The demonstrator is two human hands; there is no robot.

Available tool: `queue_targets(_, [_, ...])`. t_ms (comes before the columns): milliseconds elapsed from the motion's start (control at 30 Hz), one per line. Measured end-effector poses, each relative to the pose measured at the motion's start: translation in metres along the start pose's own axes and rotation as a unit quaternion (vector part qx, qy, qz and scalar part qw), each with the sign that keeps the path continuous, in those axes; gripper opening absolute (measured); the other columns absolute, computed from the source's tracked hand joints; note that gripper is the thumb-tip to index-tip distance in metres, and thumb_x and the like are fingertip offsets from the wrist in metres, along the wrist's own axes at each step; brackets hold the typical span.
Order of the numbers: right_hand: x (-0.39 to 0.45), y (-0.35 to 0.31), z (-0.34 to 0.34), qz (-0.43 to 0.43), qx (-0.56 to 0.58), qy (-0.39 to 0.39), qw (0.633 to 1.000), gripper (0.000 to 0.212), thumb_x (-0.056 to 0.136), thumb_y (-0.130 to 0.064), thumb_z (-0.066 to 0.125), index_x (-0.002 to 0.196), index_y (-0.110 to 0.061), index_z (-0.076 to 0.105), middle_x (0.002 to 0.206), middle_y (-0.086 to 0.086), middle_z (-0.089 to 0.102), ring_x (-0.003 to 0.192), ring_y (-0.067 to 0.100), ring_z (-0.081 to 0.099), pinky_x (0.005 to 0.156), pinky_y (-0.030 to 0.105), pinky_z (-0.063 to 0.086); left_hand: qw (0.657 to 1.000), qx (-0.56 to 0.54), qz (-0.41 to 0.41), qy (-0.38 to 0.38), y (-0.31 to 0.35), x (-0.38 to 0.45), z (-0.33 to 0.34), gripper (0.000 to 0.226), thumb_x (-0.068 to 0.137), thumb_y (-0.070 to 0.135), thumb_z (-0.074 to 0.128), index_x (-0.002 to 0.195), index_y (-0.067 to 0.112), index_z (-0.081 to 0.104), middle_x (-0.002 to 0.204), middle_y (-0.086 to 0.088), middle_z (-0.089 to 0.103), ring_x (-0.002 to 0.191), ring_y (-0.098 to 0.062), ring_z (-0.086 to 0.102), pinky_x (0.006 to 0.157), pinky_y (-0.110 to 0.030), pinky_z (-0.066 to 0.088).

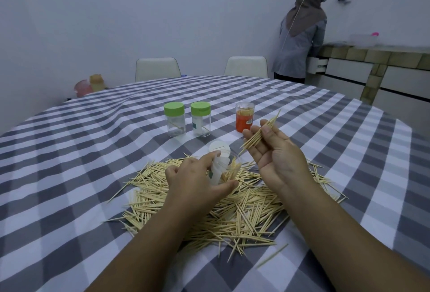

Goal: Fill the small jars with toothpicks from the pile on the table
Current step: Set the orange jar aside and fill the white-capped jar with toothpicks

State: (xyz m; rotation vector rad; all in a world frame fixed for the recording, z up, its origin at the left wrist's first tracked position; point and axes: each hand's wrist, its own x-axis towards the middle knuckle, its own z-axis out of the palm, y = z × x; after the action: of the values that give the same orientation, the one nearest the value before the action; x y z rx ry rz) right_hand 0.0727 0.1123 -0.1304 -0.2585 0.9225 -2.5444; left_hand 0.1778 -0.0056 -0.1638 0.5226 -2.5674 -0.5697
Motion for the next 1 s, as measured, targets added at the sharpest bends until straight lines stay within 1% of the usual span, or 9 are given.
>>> queue_targets(133, [-0.002,-0.002,0.002,-0.023,0.010,-0.006,1.000,0.011,0.093,-0.005,0.051,0.096,-0.007,0.062,0.074,0.007,0.071,0.073,0.020,0.072,0.078,0.035,0.058,1.000,0.003,0.003,0.000,-0.001,-0.001,0.000,0.076,0.075,0.069,0.058,0.142,0.042,0.033,0.135,0.008,0.047,0.129,-0.010,0.030,0.088,-0.029,0.011])
queue_targets(267, [-0.005,-0.001,0.005,-0.023,-0.003,-0.031,0.999,0.012,0.094,-0.005,0.049,0.095,-0.007,0.061,0.074,0.007,0.071,0.074,0.019,0.072,0.075,0.033,0.058,1.000,0.002,0.006,0.006,0.000,-0.001,0.000,0.075,0.075,0.069,0.058,0.141,0.042,0.035,0.134,0.010,0.048,0.128,-0.008,0.031,0.089,-0.028,0.011])
queue_targets(400, [-0.010,0.006,0.007,-0.026,-0.098,-0.085,0.991,0.014,0.094,-0.005,0.048,0.097,-0.007,0.062,0.084,0.010,0.070,0.083,0.020,0.071,0.077,0.027,0.058,1.000,0.000,0.016,0.014,0.001,-0.002,-0.001,0.074,0.075,0.067,0.059,0.140,0.042,0.035,0.129,0.013,0.050,0.126,-0.006,0.032,0.089,-0.029,0.012])
queue_targets(500, [-0.013,0.012,0.004,-0.064,-0.226,-0.102,0.967,0.015,0.093,-0.011,0.052,0.092,-0.015,0.067,0.092,0.005,0.072,0.099,0.018,0.066,0.091,0.030,0.050,1.000,-0.002,0.014,0.015,0.003,-0.002,-0.002,0.073,0.075,0.067,0.059,0.140,0.042,0.036,0.128,0.014,0.050,0.125,-0.007,0.033,0.089,-0.029,0.012])
queue_targets(533, [-0.013,0.013,0.003,-0.073,-0.271,-0.104,0.954,0.015,0.093,-0.014,0.054,0.091,-0.019,0.068,0.094,0.002,0.073,0.102,0.013,0.065,0.091,0.026,0.047,1.000,-0.003,0.013,0.015,0.003,-0.002,-0.002,0.072,0.075,0.066,0.059,0.139,0.042,0.036,0.128,0.014,0.050,0.125,-0.007,0.033,0.089,-0.029,0.013])
queue_targets(633, [-0.014,0.015,0.003,-0.057,-0.329,-0.118,0.935,0.013,0.094,-0.017,0.054,0.098,-0.019,0.066,0.096,-0.003,0.074,0.091,-0.002,0.066,0.069,0.009,0.047,1.000,-0.009,0.015,0.017,0.004,-0.003,-0.003,0.066,0.076,0.065,0.060,0.135,0.044,0.040,0.115,0.018,0.049,0.123,-0.007,0.035,0.088,-0.030,0.013])
queue_targets(733, [-0.016,0.019,0.004,-0.030,-0.340,-0.132,0.931,0.014,0.094,-0.015,0.052,0.101,-0.016,0.065,0.099,-0.003,0.073,0.085,0.002,0.068,0.067,0.015,0.052,1.000,-0.017,0.010,0.019,0.005,-0.003,-0.005,0.059,0.075,0.064,0.061,0.129,0.043,0.045,0.103,0.021,0.044,0.119,-0.006,0.037,0.086,-0.029,0.012])
queue_targets(833, [-0.018,0.022,0.004,-0.015,-0.355,-0.136,0.925,0.018,0.096,-0.015,0.049,0.106,-0.017,0.065,0.104,-0.006,0.072,0.089,-0.001,0.067,0.068,0.016,0.052,1.000,-0.020,0.005,0.019,0.006,-0.003,-0.006,0.057,0.077,0.061,0.061,0.128,0.042,0.046,0.093,0.023,0.038,0.118,-0.007,0.037,0.086,-0.029,0.013])
queue_targets(1000, [-0.015,0.020,0.003,-0.003,-0.385,-0.133,0.913,0.023,0.099,-0.024,0.045,0.114,-0.025,0.062,0.109,-0.009,0.070,0.109,0.006,0.061,0.087,0.028,0.051,1.000,-0.006,-0.006,0.012,0.003,-0.002,-0.004,0.069,0.076,0.065,0.059,0.137,0.041,0.039,0.122,0.011,0.052,0.125,-0.009,0.034,0.091,-0.031,0.014])
